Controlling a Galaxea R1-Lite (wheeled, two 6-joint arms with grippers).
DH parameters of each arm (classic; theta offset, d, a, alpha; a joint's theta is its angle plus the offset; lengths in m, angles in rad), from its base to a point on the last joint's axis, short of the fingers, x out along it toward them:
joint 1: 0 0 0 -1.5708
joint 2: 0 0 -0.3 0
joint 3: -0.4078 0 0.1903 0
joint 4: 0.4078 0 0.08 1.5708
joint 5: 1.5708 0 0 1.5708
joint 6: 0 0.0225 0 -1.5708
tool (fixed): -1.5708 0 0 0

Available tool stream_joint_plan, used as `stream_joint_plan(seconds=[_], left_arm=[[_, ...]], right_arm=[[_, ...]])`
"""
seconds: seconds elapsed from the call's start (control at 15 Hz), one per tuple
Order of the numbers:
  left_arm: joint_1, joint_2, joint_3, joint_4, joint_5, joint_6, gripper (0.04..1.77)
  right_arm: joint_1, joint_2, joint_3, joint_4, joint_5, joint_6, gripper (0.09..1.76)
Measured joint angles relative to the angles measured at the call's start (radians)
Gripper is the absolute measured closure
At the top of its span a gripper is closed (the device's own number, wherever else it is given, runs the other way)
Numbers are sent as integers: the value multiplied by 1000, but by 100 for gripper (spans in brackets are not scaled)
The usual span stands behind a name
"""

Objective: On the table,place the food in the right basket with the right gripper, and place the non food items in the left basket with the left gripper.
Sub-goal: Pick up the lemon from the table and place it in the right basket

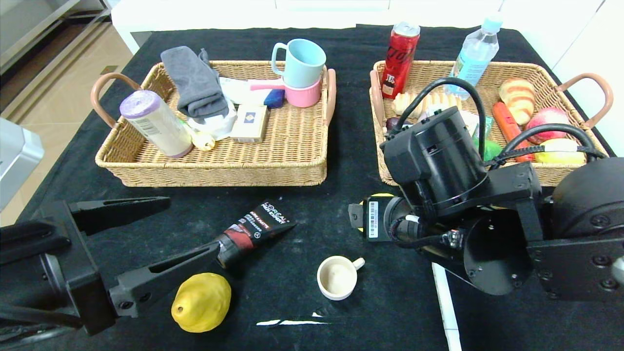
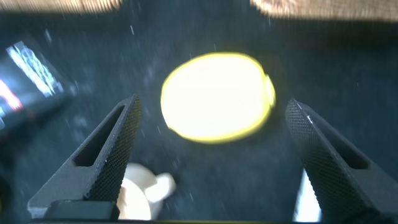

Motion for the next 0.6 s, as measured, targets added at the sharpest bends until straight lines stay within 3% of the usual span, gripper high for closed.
stream_joint_plan(seconds=[0.6], left_arm=[[-3,0,-1,2,0,-1,9]], right_arm=[[0,49,2,-31,-48,-10,15]])
